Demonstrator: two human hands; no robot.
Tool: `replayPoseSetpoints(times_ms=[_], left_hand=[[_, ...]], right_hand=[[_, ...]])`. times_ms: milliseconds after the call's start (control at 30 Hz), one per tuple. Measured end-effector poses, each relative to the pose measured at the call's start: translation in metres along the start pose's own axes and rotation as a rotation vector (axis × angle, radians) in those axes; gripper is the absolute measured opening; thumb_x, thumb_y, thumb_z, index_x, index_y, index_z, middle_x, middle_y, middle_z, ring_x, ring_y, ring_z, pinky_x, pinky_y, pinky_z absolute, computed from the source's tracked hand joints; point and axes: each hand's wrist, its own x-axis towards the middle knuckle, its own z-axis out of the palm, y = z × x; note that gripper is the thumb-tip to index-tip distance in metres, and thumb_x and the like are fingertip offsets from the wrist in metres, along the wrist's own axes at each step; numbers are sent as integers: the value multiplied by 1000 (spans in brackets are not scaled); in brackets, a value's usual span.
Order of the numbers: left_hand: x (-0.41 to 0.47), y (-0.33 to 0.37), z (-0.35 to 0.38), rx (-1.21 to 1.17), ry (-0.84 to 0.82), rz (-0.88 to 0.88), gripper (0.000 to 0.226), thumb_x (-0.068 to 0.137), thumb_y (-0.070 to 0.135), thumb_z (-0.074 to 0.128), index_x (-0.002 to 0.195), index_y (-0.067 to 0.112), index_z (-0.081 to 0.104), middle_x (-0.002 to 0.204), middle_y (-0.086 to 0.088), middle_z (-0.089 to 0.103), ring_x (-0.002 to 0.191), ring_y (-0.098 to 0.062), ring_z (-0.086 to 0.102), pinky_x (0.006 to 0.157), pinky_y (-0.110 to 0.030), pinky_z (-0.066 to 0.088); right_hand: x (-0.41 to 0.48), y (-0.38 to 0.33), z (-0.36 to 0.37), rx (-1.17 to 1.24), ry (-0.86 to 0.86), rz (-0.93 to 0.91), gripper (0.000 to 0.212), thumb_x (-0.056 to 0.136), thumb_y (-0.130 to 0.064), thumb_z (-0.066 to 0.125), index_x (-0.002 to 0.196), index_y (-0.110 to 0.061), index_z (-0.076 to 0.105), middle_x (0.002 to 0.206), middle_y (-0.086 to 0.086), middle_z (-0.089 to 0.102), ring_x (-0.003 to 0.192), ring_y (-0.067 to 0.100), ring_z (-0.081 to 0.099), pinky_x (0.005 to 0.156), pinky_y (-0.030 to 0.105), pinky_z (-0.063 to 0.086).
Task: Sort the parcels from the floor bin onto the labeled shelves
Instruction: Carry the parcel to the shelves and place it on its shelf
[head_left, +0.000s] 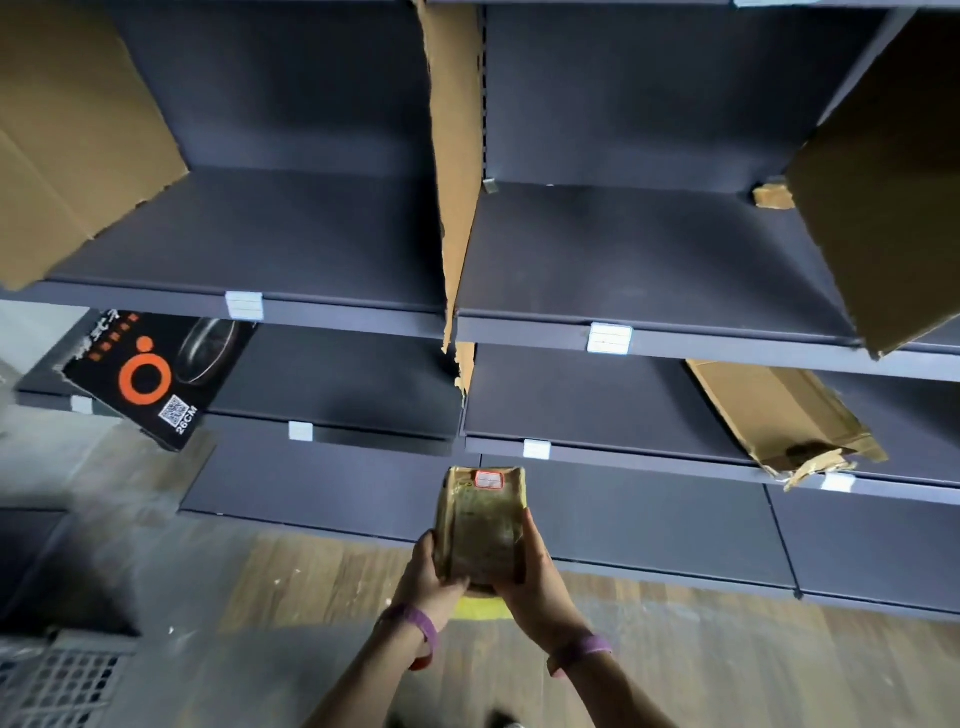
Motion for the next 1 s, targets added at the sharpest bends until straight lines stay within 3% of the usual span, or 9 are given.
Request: replayPoseSetpoints(times_ms=[200,267,433,600,667,733,800,900,1000], left_hand=[[8,-25,-71,-61,77,5,55,87,22,65,134,23,37,122,-1,59,111,-20,56,89,-32,48],[12,-42,-103,-85,93,-7,54,86,21,66,133,25,39,119,-1,60,111,-21,56,93,-37,49],[27,-97,-194,-136,112,8,58,83,15,68,134,25,43,122,-3,62,114,-24,58,98,-45,47],[42,-153,-284,-155,112,34,60,78,8,70,132,22,46,120,-3,62,113,-24,58,97,-45,48],[43,-173,-315,-155,111,38,57,77,10,71,128,23,47,117,-1,62,110,-21,58,94,-40,51],[44,-188,-339,-161,109,53,47,79,15,72,118,28,50,108,5,64,102,-15,59,84,-29,52],[46,-203,-365,-178,119,66,37,80,16,72,110,27,53,102,6,65,97,-11,61,73,-18,50],[50,-218,-404,-189,166,98,23,83,13,69,94,27,56,91,7,65,86,-5,61,56,-7,45],[56,-231,-442,-194,228,103,20,83,11,69,84,27,57,78,6,66,77,-1,62,54,-8,44]], right_hand=[[22,-26,69,22,-109,-46,62,88,-5,68,142,-20,39,133,5,57,124,20,56,100,48,50],[25,-34,103,23,-147,-54,62,89,-7,68,142,-19,39,132,5,57,123,20,56,99,46,51],[26,-49,204,-22,-165,-54,74,81,-2,75,142,-15,35,131,15,55,118,20,60,89,41,57],[24,-64,305,-164,-216,-52,103,73,-4,81,152,-9,16,143,11,37,132,25,44,101,45,49],[23,-66,339,-185,-262,-8,109,70,2,79,154,-13,10,148,8,30,134,24,40,99,37,51],[24,-66,366,-210,-302,3,110,69,8,74,153,-17,8,148,6,26,130,20,40,87,16,52],[28,-70,396,-227,-341,-13,108,70,10,71,153,-18,8,148,5,24,129,20,39,79,8,50],[36,-80,438,-240,-401,-52,104,72,10,70,153,-16,10,148,5,22,135,21,37,91,20,53],[50,-91,479,-223,-443,-111,102,71,14,68,152,-13,13,149,7,24,136,22,38,97,36,53]])
